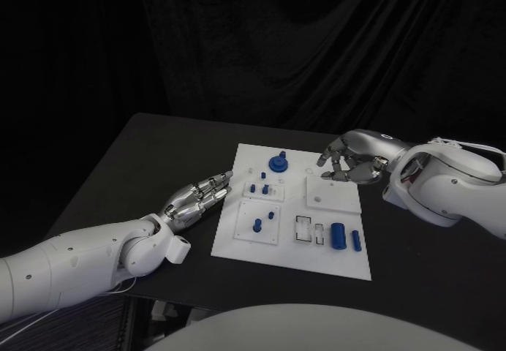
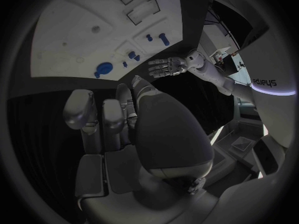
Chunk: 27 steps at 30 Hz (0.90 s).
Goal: Assemble the parts on the task board
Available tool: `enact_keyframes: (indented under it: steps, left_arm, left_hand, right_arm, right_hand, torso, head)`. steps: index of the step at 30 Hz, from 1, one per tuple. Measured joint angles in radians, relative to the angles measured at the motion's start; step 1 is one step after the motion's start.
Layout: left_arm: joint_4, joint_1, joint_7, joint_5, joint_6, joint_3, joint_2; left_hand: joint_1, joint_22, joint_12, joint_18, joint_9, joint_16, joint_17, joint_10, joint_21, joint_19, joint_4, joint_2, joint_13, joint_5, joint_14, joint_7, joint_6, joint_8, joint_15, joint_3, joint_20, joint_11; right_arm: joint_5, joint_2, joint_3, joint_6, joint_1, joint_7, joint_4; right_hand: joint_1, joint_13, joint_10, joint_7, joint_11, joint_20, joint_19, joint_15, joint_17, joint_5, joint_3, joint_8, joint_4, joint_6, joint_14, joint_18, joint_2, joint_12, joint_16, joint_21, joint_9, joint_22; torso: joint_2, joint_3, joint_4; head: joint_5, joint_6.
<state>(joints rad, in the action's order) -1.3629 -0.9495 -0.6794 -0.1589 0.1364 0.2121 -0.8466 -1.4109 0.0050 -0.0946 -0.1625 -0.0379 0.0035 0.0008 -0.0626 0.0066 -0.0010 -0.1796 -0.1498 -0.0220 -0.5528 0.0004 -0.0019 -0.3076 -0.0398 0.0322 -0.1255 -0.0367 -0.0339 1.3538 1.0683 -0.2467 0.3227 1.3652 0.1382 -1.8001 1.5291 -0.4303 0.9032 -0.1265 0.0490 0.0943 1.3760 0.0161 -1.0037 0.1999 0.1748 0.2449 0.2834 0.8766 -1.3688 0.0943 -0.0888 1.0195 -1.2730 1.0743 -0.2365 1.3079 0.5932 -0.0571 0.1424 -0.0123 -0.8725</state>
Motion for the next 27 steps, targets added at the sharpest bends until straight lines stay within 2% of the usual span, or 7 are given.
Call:
enact_keyframes:
  steps: [4, 6, 7, 9, 11, 21, 27]
  left_arm:
    - [0.001, 0.0, 0.0, 0.0, -0.012, 0.0, 0.001]
    - [0.002, 0.0, 0.0, 0.0, -0.02, 0.0, 0.002]
    - [0.002, 0.0, 0.0, 0.0, -0.023, 0.0, 0.003]
    - [0.002, 0.0, 0.0, 0.0, -0.029, 0.0, 0.003]
    - [0.002, 0.0, 0.0, 0.0, -0.033, 0.0, 0.002]
    - [0.001, 0.0, 0.0, 0.0, -0.038, 0.0, 0.0]
    - [0.0, 0.0, 0.0, 0.0, -0.037, 0.0, 0.001]
  left_hand:
    - [0.023, -0.003, 0.057, 0.0, 0.009, 0.0, 0.0, 0.037, -0.003, 0.001, -0.055, -0.015, 0.012, 0.036, 0.0, -0.058, 0.082, 0.008, 0.0, -0.04, 0.046, -0.061]
    - [0.032, -0.004, 0.081, 0.0, 0.01, 0.0, 0.0, 0.052, -0.003, 0.002, -0.101, -0.024, 0.017, 0.084, 0.0, -0.098, 0.093, 0.008, 0.0, -0.062, 0.066, -0.092]
    - [0.034, -0.004, 0.084, 0.0, 0.01, 0.0, 0.0, 0.054, -0.003, 0.0, -0.107, -0.026, 0.018, 0.095, 0.0, -0.107, 0.094, 0.008, 0.0, -0.067, 0.067, -0.097]
    - [0.034, -0.004, 0.084, 0.0, 0.01, 0.0, 0.0, 0.054, -0.003, 0.0, -0.112, -0.026, 0.018, 0.101, 0.0, -0.113, 0.096, 0.008, 0.0, -0.073, 0.067, -0.097]
    - [0.032, -0.004, 0.084, 0.0, 0.01, 0.0, 0.0, 0.054, -0.003, 0.0, -0.112, -0.028, 0.018, 0.091, 0.0, -0.113, 0.096, 0.008, 0.0, -0.073, 0.067, -0.097]
    - [-0.017, -0.004, 0.088, 0.017, 0.01, 0.0, 0.0, 0.057, -0.003, 0.002, -0.11, -0.045, 0.019, 0.039, 0.0, -0.094, 0.1, 0.008, 0.0, -0.083, 0.046, -0.089]
    - [-0.026, -0.004, 0.088, 0.017, 0.01, 0.0, 0.001, 0.057, -0.003, 0.002, -0.107, -0.046, 0.019, 0.028, 0.0, -0.091, 0.097, 0.008, 0.0, -0.08, 0.036, -0.089]
  right_arm:
    - [-0.062, 0.057, 0.0, -0.036, -0.038, 0.035, -0.012]
    - [-0.089, 0.078, -0.002, -0.046, -0.062, 0.056, -0.016]
    - [-0.099, 0.085, -0.002, -0.05, -0.072, 0.064, -0.018]
    - [-0.118, 0.1, -0.003, -0.056, -0.093, 0.086, -0.026]
    - [-0.127, 0.11, -0.003, -0.062, -0.107, 0.108, -0.032]
    - [-0.043, 0.138, -0.003, -0.117, -0.147, 0.275, -0.089]
    - [0.046, 0.132, -0.003, -0.143, -0.165, 0.353, -0.111]
  right_hand:
    - [-0.095, -0.307, 0.098, 0.007, -0.004, -0.002, 0.001, 0.0, 0.009, 0.0, -0.021, 0.057, 0.003, 0.007, 0.0, 0.0, 0.028, 0.211, 0.011, -0.019, -0.021, 0.0]
    - [-0.11, -0.513, 0.202, 0.007, -0.009, -0.017, 0.054, 0.013, -0.022, 0.009, -0.026, 0.092, 0.003, 0.007, -0.039, -0.002, 0.027, 0.324, -0.001, 0.088, -0.035, 0.0]
    - [-0.11, -0.59, 0.239, 0.01, -0.011, -0.021, 0.076, 0.018, -0.044, 0.013, -0.026, 0.112, 0.003, 0.004, -0.058, -0.019, 0.027, 0.366, -0.009, 0.146, -0.043, 0.0]
    - [-0.131, -0.808, 0.462, 0.027, -0.025, -0.03, 0.088, 0.03, -0.222, 0.013, -0.039, 0.163, 0.002, 0.016, -0.087, -0.043, 0.027, 0.487, -0.12, 0.263, -0.069, 0.0]
    - [-0.175, -0.868, 0.548, 0.039, -0.035, -0.034, 0.09, 0.039, -0.293, 0.013, -0.056, 0.217, -0.001, 0.012, -0.096, -0.049, 0.037, 0.543, -0.21, 0.334, -0.101, 0.0]
    - [-0.42, -0.878, 0.564, 0.055, -0.047, -0.048, 0.091, 0.045, -0.304, -0.034, -0.09, 0.368, 0.011, -0.029, -0.098, -0.064, 0.046, 0.549, -0.276, 0.429, -0.206, 0.0]
    - [-0.481, -0.878, 0.561, 0.063, -0.05, -0.051, 0.088, 0.048, -0.304, -0.054, -0.068, 0.395, 0.01, -0.041, -0.098, -0.063, 0.027, 0.549, -0.276, 0.439, -0.236, 0.0]
  torso:
    - [-0.001, -0.0014, 0.0008]
    - [-0.001, -0.0018, 0.0002]
    - [0.0, -0.0022, -0.0001]
    - [0.0, -0.0027, -0.0005]
    - [0.0, -0.0029, -0.0011]
    - [0.0, -0.0022, -0.0015]
    - [0.0, -0.0016, -0.0028]
  head:
    - [0.013, 0.0]
    - [0.022, 0.0]
    - [0.025, 0.0]
    - [0.033, 0.0]
    - [0.04, 0.0]
    - [0.081, 0.0]
    - [0.097, 0.0]
